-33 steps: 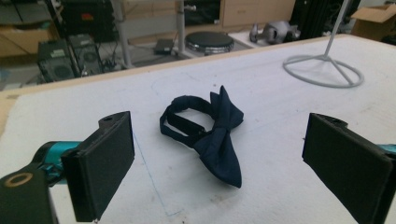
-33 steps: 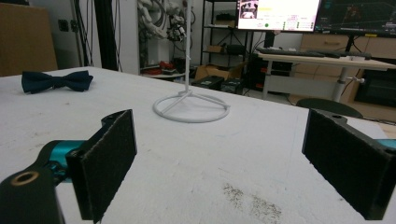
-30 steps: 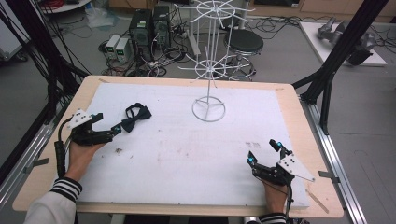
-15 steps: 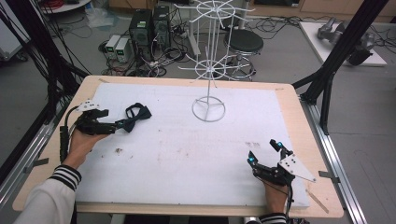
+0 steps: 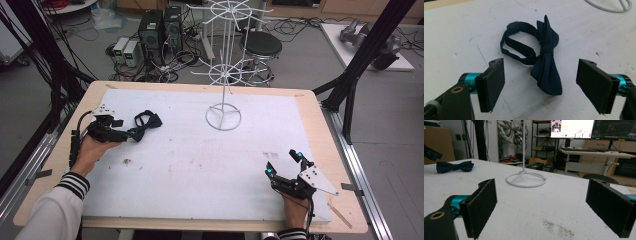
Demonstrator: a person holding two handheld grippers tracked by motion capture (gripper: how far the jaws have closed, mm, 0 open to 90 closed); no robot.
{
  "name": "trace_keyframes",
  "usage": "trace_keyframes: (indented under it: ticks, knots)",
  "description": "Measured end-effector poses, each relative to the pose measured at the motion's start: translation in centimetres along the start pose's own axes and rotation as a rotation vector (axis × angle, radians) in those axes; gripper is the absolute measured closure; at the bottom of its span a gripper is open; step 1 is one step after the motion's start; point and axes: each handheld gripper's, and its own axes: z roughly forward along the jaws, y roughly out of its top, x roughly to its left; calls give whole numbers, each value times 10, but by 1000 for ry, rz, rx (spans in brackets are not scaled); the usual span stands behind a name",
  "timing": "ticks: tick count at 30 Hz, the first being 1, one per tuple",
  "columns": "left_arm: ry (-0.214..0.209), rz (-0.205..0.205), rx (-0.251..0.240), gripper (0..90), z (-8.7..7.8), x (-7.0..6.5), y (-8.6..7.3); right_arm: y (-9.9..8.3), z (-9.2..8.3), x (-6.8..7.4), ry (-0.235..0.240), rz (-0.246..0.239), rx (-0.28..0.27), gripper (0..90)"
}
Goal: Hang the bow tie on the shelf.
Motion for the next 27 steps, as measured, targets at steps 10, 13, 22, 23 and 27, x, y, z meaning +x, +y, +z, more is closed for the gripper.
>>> trace_keyframes:
  ticks: [10, 13, 22, 23, 27]
  knots:
    - [-3, -30, 74, 263, 5, 7, 2, 0, 0, -1, -4, 0, -10, 92]
    - [-8, -30, 86, 279, 8, 7, 2, 0, -1, -1, -4, 2, -9, 91]
    - [-6, -50, 133, 349, 15, 7, 4, 0, -1, 0, -5, 6, -10, 92]
    - [-9, -51, 148, 365, 16, 8, 3, 0, -1, -1, -5, 8, -10, 92]
    - [-29, -52, 145, 412, 18, 7, 3, 0, -1, -1, -4, 6, -15, 91]
